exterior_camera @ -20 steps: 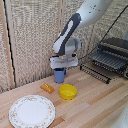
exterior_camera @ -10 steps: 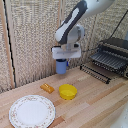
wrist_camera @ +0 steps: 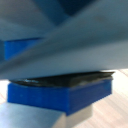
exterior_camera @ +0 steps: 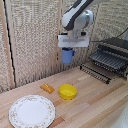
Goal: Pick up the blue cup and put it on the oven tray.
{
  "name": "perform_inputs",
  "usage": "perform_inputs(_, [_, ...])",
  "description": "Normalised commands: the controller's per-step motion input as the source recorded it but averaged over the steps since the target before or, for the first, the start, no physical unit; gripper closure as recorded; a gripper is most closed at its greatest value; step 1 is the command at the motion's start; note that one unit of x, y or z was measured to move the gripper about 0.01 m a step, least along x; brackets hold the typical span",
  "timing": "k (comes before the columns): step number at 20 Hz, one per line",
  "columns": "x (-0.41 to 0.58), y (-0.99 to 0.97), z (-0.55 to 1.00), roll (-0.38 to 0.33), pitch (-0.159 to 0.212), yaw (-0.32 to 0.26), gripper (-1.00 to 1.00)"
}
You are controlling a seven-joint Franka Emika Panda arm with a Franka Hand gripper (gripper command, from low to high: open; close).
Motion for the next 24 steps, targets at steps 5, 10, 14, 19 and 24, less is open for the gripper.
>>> perform_inputs(5, [0.000, -0.56, 0.49, 0.000, 0.082, -0.214, 1.00])
perform_inputs(10, [0.036, -0.65, 0.47, -0.026, 0.152, -0.174, 1.00])
perform_inputs(14, [0.074, -0.68, 0.34, -0.102, 0.156, -0.135, 1.00])
perform_inputs(19, [0.091, -0.77, 0.26, -0.103, 0.113, -0.103, 1.00])
perform_inputs(24, [0.137, -0.84, 0.16, -0.130, 0.039, -0.062, 1.00])
